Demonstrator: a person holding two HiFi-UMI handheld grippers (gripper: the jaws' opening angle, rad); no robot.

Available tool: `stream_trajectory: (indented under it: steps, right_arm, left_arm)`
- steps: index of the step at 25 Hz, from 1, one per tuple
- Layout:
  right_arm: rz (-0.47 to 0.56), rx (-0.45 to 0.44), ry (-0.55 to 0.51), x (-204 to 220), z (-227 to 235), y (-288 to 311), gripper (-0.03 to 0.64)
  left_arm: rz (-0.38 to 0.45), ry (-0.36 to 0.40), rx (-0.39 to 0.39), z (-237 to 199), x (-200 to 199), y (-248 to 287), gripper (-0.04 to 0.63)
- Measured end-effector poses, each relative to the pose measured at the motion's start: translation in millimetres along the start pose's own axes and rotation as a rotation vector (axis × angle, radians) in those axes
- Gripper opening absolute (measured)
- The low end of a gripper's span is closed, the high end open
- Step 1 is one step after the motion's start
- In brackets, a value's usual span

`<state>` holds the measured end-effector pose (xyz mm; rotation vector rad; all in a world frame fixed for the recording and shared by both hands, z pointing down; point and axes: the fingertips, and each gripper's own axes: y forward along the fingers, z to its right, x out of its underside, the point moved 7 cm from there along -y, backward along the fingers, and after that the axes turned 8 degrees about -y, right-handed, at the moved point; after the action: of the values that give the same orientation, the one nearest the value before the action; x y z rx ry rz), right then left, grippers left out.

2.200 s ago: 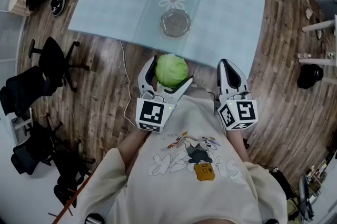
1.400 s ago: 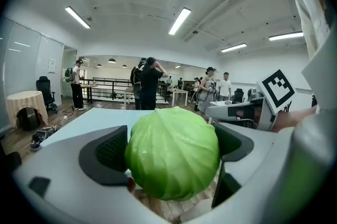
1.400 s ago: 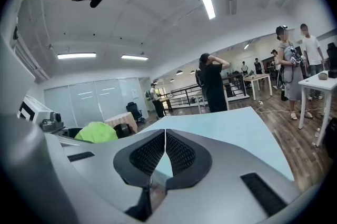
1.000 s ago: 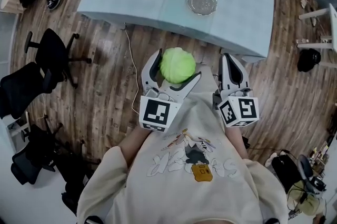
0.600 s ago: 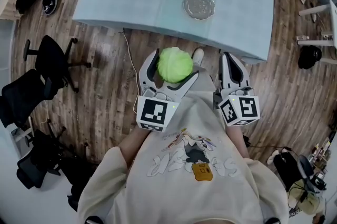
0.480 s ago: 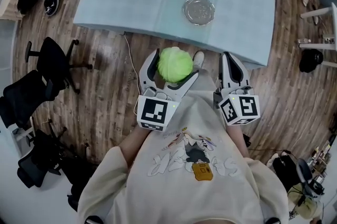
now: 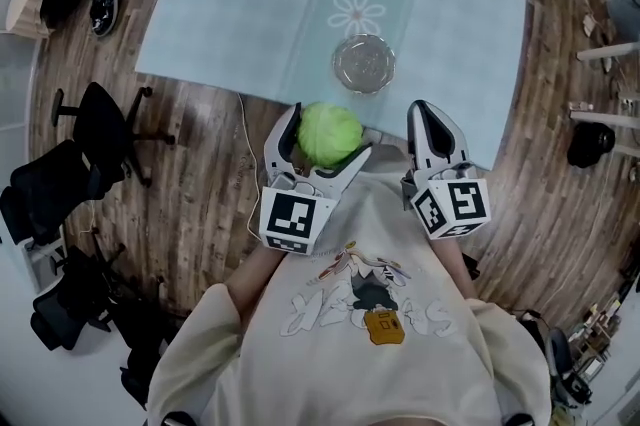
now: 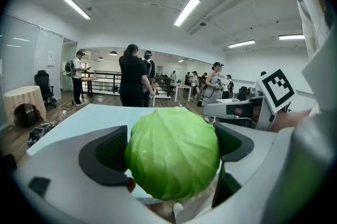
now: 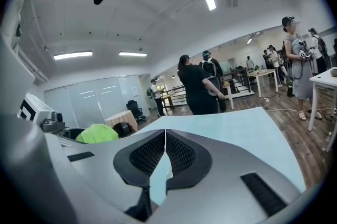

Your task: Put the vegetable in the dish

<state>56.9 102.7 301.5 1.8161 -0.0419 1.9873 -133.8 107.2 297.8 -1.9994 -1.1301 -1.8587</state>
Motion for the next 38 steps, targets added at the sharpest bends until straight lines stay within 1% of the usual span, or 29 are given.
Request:
stream_trajectory:
  steps: [5, 9, 12, 21, 25, 30, 34, 38]
  right_arm:
    - [0.007, -0.070, -0.015, -14, 36, 21, 0.025]
    - [0.001, -0.113, -0.023, -12, 58, 36, 0.025]
    - [-0.006, -0.140, -0.023, -12, 66, 41, 0.025]
    - [-0.029, -0.170, -0.010, -10, 71, 57, 0.025]
    - [-0.038, -0.176, -0.015, -8, 71, 57, 0.025]
    - [-0.055, -0.169, 0.002, 0, 75, 60, 0.025]
    - [-0.078, -0.180, -0.008, 6, 75, 66, 0.025]
    - [-0.071, -0.209, -0.007, 10, 74, 70, 0.025]
  left_arm:
    - [-0.003, 0.008, -0.043, 6, -14, 42, 0.515]
    - [-0.013, 0.003, -0.085, 7, -16, 66, 0.516]
    - [-0.032, 0.004, -0.103, 10, -17, 78, 0.516]
    - [-0.085, 0.018, -0.085, 6, -13, 97, 0.515]
    - [-0.102, 0.002, -0.081, 8, -6, 102, 0.516]
    - [-0.101, -0.018, -0.080, 10, -2, 111, 0.516]
    - [-0.095, -0.034, -0.090, 7, 2, 117, 0.516]
    - [-0.101, -0.025, -0.075, 4, 8, 125, 0.515]
